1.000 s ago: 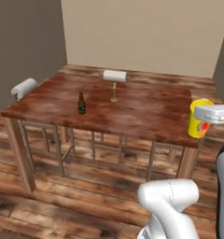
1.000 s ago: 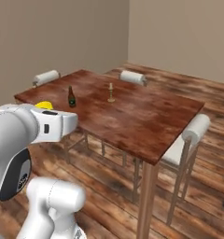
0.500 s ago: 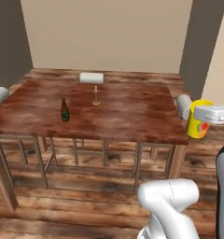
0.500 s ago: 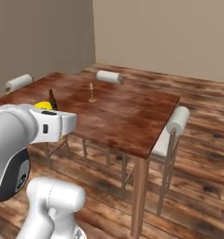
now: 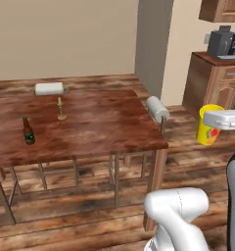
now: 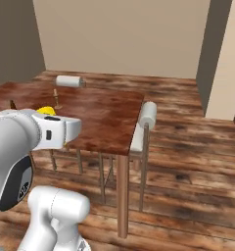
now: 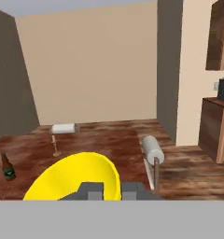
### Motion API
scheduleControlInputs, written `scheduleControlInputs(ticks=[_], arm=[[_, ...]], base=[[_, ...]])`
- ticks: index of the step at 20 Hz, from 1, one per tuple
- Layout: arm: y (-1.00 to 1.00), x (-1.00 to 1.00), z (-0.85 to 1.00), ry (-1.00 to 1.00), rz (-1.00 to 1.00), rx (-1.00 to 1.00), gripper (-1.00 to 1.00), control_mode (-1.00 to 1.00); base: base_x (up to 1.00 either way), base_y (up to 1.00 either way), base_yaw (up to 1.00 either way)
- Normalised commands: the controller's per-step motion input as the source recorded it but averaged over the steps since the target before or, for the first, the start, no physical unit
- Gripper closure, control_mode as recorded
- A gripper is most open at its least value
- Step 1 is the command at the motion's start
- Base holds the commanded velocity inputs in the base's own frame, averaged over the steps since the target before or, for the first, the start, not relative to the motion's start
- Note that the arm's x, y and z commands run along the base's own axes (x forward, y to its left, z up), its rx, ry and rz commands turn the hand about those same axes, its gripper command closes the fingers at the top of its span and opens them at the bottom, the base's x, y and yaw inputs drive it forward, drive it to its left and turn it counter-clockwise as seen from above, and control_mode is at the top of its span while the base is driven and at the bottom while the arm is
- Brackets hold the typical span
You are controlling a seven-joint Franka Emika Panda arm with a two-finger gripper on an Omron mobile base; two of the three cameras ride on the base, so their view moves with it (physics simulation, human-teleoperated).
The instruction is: Open the cabinet directly in front. Then move the beer and the cup to the dining counter with the candle on it.
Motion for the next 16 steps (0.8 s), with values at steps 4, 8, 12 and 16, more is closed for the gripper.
scheduleControlInputs(ticks=[4, 8, 12, 16], arm=[[0.00, 0.00, 0.00, 0.00, 0.00, 0.00, 1.00, 1.00], [0.00, 0.00, 0.00, 0.00, 0.00, 0.00, 1.00, 1.00], [0.00, 0.00, 0.00, 0.00, 0.00, 0.00, 1.00, 1.00], [0.00, 0.00, 0.00, 0.00, 0.00, 0.00, 1.00, 1.00]], base=[[-0.03, 0.09, -0.36], [-0.01, 0.00, -0.03], [0.00, 0.52, -0.03], [0.00, 0.95, -0.10]])
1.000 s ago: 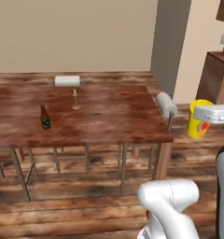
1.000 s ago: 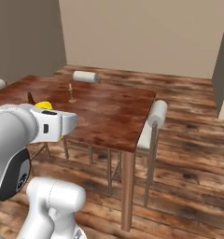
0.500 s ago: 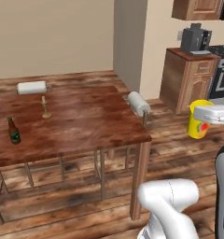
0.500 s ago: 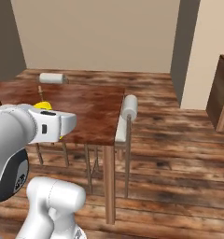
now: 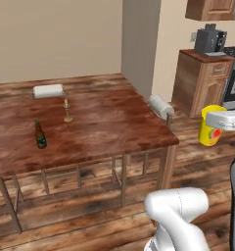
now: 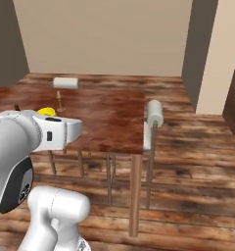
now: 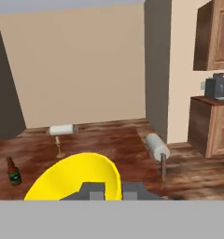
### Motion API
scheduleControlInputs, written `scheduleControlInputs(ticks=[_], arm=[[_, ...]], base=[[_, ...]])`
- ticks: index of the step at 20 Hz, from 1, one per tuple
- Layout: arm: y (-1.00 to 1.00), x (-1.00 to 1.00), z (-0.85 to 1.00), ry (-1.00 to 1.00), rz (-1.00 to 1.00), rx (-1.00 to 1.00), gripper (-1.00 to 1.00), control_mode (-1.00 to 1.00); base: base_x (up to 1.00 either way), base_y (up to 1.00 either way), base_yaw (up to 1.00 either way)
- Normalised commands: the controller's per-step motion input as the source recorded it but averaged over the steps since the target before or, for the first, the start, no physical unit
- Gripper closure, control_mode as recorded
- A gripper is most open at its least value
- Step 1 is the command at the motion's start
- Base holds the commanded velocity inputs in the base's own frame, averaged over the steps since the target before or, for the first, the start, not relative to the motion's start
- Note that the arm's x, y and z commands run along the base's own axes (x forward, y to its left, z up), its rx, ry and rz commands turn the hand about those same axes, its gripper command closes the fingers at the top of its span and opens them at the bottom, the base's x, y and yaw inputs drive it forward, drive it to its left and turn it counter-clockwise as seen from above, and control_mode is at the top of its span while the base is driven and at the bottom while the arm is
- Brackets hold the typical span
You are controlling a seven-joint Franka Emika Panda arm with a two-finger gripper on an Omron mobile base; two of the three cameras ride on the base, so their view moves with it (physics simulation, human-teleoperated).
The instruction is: Open the cabinet directly in front. Then move the beer and the cup to the dining counter with the candle on it.
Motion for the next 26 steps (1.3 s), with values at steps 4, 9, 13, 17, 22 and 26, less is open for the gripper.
scheduleControlInputs(ticks=[4, 9, 13, 17, 22, 26], arm=[[0.00, 0.00, 0.00, 0.00, 0.00, 0.00, 1.00, 1.00], [0.00, 0.00, 0.00, 0.00, 0.00, 0.00, 1.00, 1.00], [0.00, 0.00, 0.00, 0.00, 0.00, 0.00, 1.00, 1.00], [0.00, 0.00, 0.00, 0.00, 0.00, 0.00, 1.00, 1.00], [0.00, 0.00, 0.00, 0.00, 0.00, 0.00, 1.00, 1.00], [0.00, 0.00, 0.00, 0.00, 0.00, 0.00, 1.00, 1.00]], base=[[0.00, 0.91, -0.11], [0.03, 0.63, -0.11], [0.23, 0.13, -0.05], [0.54, 0.03, 0.00], [0.59, 0.14, 0.00], [0.61, 0.39, 0.00]])
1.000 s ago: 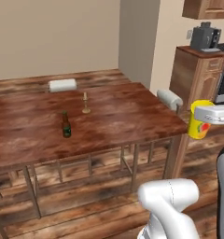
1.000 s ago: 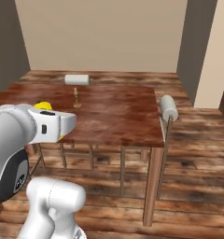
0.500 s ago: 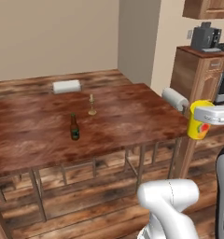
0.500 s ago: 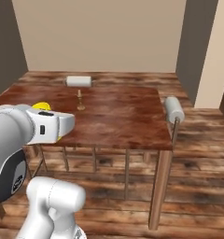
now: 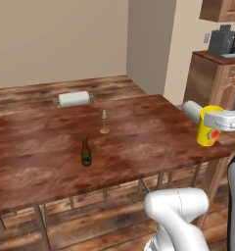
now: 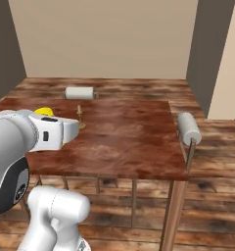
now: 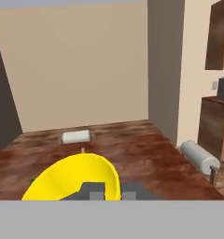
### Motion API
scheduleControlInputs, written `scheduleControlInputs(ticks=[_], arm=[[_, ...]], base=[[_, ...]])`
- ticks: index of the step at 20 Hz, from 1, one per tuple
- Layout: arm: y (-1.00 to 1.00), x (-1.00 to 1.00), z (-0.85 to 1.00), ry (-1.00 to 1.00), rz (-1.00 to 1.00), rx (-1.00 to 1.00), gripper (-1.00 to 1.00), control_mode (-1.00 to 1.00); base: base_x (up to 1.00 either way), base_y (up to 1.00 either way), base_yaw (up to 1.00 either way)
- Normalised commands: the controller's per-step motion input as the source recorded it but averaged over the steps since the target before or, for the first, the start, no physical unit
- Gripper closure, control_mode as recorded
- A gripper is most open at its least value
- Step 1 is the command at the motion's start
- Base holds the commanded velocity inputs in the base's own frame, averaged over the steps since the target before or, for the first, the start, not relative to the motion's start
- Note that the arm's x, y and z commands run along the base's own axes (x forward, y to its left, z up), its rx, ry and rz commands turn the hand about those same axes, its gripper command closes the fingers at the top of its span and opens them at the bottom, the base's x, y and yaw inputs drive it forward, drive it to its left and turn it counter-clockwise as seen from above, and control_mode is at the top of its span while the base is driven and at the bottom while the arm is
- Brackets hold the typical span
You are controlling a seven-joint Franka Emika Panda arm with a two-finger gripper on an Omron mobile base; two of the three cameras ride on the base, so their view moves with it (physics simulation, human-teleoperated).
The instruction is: Open the cabinet directly in front. Then move the beer and the cup to the dining counter with the candle on it.
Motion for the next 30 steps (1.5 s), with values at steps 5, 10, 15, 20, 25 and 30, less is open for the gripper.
scheduleControlInputs(ticks=[5, 10, 15, 20, 25, 30], arm=[[0.00, 0.00, 0.00, 0.00, 0.00, 0.00, 1.00, 1.00], [0.00, 0.00, 0.00, 0.00, 0.00, 0.00, 1.00, 1.00], [0.11, 0.10, -0.25, 0.20, 0.00, 0.09, 1.00, -1.00], [0.19, 0.21, -0.44, 0.24, 0.00, 0.04, 1.00, -1.00], [0.08, 0.09, -0.26, 0.17, 0.02, 0.04, 1.00, -1.00], [0.00, 0.00, -0.01, 0.00, 0.00, 0.00, 1.00, -1.00]], base=[[0.49, 0.31, 0.00], [0.27, 0.24, 0.00], [0.00, 0.00, 0.00], [0.00, 0.00, 0.00], [0.00, 0.00, 0.00], [0.00, 0.00, 0.00]])
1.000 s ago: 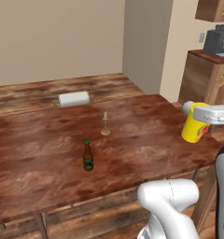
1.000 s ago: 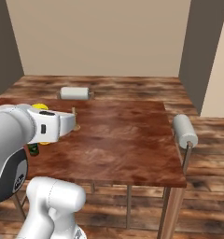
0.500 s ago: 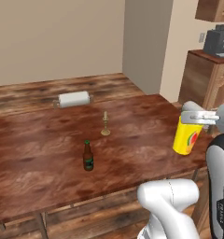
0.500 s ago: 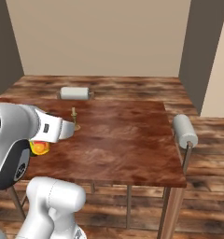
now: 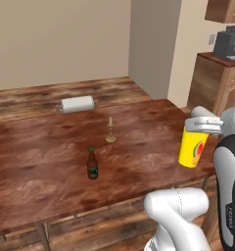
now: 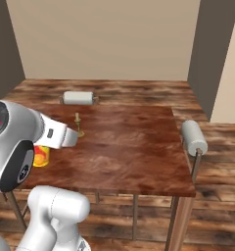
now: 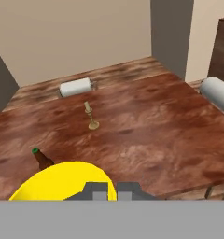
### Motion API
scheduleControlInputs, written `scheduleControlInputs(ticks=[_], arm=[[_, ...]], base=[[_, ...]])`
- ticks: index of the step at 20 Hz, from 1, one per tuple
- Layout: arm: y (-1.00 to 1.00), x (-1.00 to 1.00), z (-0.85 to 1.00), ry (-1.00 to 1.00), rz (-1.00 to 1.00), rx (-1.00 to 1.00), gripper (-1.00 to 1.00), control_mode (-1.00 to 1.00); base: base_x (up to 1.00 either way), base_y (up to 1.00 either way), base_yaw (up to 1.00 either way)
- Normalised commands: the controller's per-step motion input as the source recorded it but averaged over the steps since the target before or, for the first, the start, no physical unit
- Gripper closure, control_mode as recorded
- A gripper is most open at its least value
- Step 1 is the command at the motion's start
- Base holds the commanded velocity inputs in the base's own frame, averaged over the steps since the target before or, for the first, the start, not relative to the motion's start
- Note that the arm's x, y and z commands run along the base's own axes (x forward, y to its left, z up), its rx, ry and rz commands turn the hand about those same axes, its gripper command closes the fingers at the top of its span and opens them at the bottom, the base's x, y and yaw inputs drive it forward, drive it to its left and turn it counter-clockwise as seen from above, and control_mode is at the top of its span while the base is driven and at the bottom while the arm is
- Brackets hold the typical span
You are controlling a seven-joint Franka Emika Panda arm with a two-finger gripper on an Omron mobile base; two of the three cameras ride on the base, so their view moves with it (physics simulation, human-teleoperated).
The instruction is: Open the cabinet directly in front. Then move the beer and the cup to the dining counter with the candle on it.
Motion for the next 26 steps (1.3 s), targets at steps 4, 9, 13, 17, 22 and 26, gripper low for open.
scheduleControlInputs(ticks=[4, 9, 13, 17, 22, 26], arm=[[0.00, 0.03, -0.20, -0.04, 0.00, 0.00, 1.00, -1.00], [0.00, 0.32, -0.33, -0.13, 0.00, 0.00, 1.00, -1.00], [0.04, 0.51, -0.26, -0.09, 0.00, 0.00, 1.00, -1.00], [0.03, 0.58, -0.21, -0.01, 0.00, 0.00, 1.00, -1.00], [0.09, 0.60, -0.26, 0.00, 0.00, 0.00, 1.00, -1.00], [0.08, 0.64, -0.36, 0.00, 0.00, 0.00, 1.00, -1.00]], base=[[0.00, 0.00, 0.00], [0.00, 0.00, 0.00], [0.00, 0.00, 0.00], [0.00, 0.00, 0.00], [0.00, 0.00, 0.00], [0.00, 0.00, 0.00]])
